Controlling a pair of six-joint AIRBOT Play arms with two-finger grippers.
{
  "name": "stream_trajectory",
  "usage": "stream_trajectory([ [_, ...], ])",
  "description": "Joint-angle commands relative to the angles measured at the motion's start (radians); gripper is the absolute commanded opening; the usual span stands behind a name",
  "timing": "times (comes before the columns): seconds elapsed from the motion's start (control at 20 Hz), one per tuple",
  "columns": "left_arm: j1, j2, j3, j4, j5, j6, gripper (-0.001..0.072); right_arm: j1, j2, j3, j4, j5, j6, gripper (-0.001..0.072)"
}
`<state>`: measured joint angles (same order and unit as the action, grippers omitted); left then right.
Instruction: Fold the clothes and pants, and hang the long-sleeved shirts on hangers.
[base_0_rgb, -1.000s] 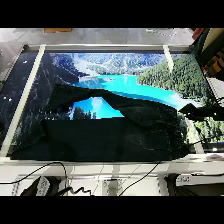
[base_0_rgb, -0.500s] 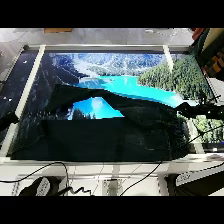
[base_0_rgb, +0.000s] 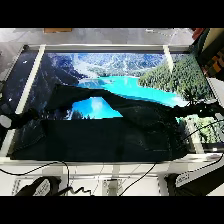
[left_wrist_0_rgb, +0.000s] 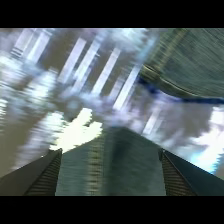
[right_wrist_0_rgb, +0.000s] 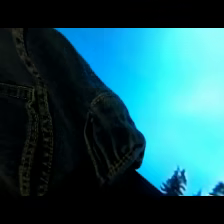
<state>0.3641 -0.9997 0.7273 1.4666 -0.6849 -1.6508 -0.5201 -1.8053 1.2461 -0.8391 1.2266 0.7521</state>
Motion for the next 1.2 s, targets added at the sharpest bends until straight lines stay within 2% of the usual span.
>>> stream_trajectory([
  [0.0, -0.009, -0.059, 0.001, -0.130, 0.026, -0.010, 0.0695, 0.017, 0.018, 0.078, 0.052, 0.008, -0.035, 0.0032],
  [0.3, -0.009, -0.201, 0.021, -0.228, 0.185, -0.010, 0.0687, 0.010, 0.047, 0.162, 0.048, 0.003, 0.010, 0.0033],
  [0.4, -0.009, -0.305, 0.085, -0.235, 0.182, -0.010, 0.0625, 0.010, 0.047, 0.162, 0.047, 0.004, 0.018, 0.0032],
  [0.55, -0.010, -0.459, 0.204, -0.309, 0.177, -0.010, 0.0626, 0.010, 0.047, 0.162, 0.047, 0.004, 0.025, 0.0032],
  [0.75, -0.030, -0.579, 0.335, -0.308, 0.177, -0.010, 0.0613, 0.010, 0.047, 0.162, 0.047, 0.012, 0.045, 0.0033],
  [0.85, -0.048, -0.602, 0.351, -0.309, 0.177, -0.010, 0.0467, 0.010, 0.047, 0.162, 0.047, 0.011, 0.051, 0.0032],
  [0.95, -0.067, -0.617, 0.351, -0.308, 0.168, -0.010, 0.0463, 0.010, 0.047, 0.162, 0.047, 0.012, 0.061, 0.0033],
  [1.0, -0.076, -0.623, 0.351, -0.309, 0.163, -0.010, 0.0401, 0.010, 0.047, 0.162, 0.047, 0.012, 0.072, 0.0032],
  [1.1, -0.086, -0.624, 0.351, -0.309, 0.155, -0.010, 0.0081, 0.010, 0.047, 0.162, 0.047, 0.014, 0.078, 0.0033],
  [1.15, -0.089, -0.624, 0.351, -0.309, 0.154, -0.010, 0.0035, 0.010, 0.047, 0.162, 0.047, 0.015, 0.080, 0.0032],
])
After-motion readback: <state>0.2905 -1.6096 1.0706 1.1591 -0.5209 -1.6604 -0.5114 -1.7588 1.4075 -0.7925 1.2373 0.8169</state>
